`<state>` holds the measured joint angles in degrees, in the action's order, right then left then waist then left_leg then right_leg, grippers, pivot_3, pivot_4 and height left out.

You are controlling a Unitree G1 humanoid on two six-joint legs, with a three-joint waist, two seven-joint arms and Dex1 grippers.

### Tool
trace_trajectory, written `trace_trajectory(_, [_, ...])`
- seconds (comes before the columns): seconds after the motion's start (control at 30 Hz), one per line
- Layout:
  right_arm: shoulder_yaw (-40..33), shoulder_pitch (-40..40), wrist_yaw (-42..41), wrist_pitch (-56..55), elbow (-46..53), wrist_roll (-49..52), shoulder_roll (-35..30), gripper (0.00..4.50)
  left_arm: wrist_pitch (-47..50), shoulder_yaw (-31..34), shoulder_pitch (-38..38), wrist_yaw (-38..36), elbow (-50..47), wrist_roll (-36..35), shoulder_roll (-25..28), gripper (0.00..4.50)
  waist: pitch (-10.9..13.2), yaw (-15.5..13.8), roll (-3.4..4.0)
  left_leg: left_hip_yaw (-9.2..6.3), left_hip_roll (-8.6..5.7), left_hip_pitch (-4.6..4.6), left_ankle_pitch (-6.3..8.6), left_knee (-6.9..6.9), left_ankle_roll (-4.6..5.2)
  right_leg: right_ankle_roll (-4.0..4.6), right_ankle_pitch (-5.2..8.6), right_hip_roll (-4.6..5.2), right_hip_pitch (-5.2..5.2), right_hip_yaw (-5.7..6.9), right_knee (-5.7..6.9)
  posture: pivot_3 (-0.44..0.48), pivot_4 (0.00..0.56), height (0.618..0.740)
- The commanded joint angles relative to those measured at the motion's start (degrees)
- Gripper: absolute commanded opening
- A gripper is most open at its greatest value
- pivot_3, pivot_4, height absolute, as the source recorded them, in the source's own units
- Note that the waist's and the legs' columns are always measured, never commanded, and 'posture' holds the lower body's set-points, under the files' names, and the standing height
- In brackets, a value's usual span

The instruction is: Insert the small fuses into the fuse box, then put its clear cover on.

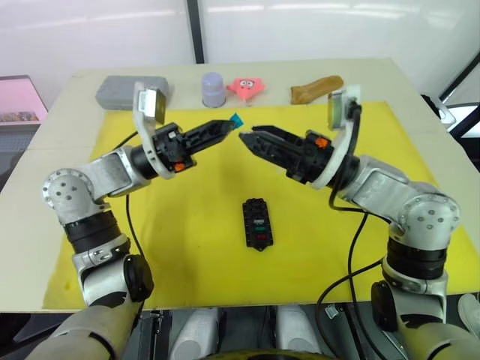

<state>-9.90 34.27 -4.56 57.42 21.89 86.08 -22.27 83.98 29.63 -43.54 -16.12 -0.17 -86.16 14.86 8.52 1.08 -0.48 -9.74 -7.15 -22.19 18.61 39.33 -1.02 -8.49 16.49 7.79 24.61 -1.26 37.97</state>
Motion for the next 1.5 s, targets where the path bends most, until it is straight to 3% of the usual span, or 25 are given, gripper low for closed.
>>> trace_trajectory(0.03, [-0.64, 1.43, 3.4, -2.38, 0.2, 5.31, 0.38, 3.66, -3.0, -2.35, -0.16, 1.17, -0.14, -5.54, 1.64, 0.0, 0.0, 0.07, 0.0, 0.0, 0.0, 0.0, 0.0, 0.0, 0.0, 0.0, 0.0, 0.0, 0.0, -0.01, 0.0, 0.0, 0.15, 0.74])
trace_trajectory(0.63, [1.46, 1.94, 4.81, -4.38, -0.54, 9.51, -3.22, 3.66, -12.67, -11.94, 3.15, 2.42, -1.86, -13.33, 7.21, 0.0, 0.0, 0.07, 0.01, 0.02, 0.0, 0.0, 0.0, -0.02, 0.0, 0.0, 0.0, -0.01, 0.02, -0.03, 0.0, 0.0, 0.15, 0.74])
trace_trajectory(0.77, [1.76, 2.0, 4.33, -4.28, -0.33, 9.14, -3.9, 2.36, -14.18, -13.26, 3.45, 2.39, -2.01, -14.07, 8.11, 0.0, 0.0, 0.05, 0.01, 0.03, 0.0, 0.0, 0.0, -0.02, 0.0, 0.0, 0.0, -0.01, 0.02, -0.03, -0.01, 0.0, 0.15, 0.74])
trace_trajectory(1.5, [3.01, 2.21, 4.89, -5.33, -0.1, 9.56, -5.26, 2.36, -17.6, -16.72, 4.48, 0.78, -2.23, -14.28, 10.29, 0.0, 0.0, 0.07, 0.01, 0.03, 0.0, 0.0, 0.0, -0.02, 0.0, 0.0, 0.0, -0.02, 0.03, -0.03, -0.01, 0.0, 0.15, 0.74])
